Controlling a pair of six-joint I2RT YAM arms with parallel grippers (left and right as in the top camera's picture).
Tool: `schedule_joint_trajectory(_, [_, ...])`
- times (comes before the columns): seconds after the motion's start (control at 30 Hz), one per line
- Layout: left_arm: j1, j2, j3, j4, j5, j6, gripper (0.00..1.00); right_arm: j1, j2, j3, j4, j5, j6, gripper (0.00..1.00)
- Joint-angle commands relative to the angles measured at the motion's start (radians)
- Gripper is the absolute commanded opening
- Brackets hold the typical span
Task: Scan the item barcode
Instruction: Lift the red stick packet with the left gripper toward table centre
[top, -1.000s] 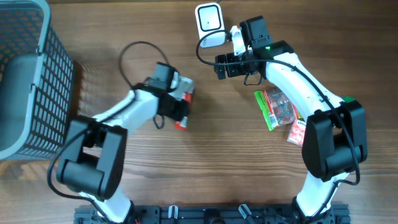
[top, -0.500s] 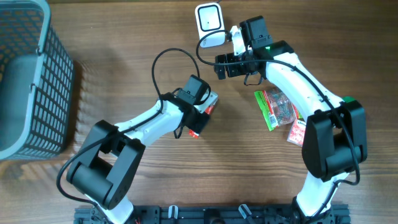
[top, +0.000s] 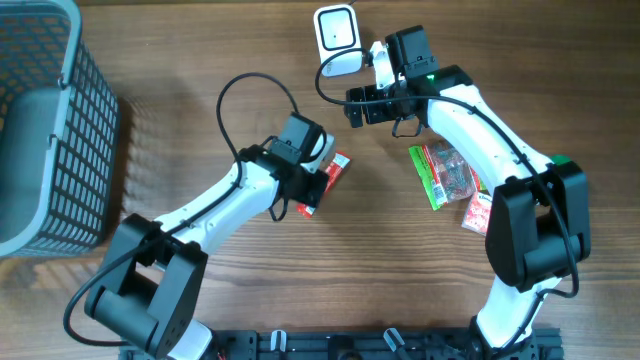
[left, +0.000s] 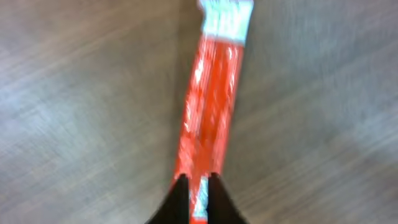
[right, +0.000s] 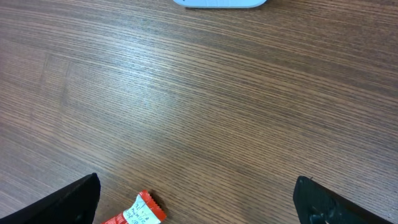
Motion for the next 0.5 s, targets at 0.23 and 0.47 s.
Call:
schedule_joint_trajectory(0.23, [-0.016, -0.007, -0.124, 0.063, 0.045, -0.175, 0.04, -0.002, -0.008, 0.009, 0.006, -0.016, -0.018, 1.00])
schedule_joint_trajectory(0.47, [-0.016, -0.007, -0.146, 0.077, -0.184, -0.217, 0.08, -0.002, -0.008, 0.009, 0.006, -0.016, -0.018, 1.00])
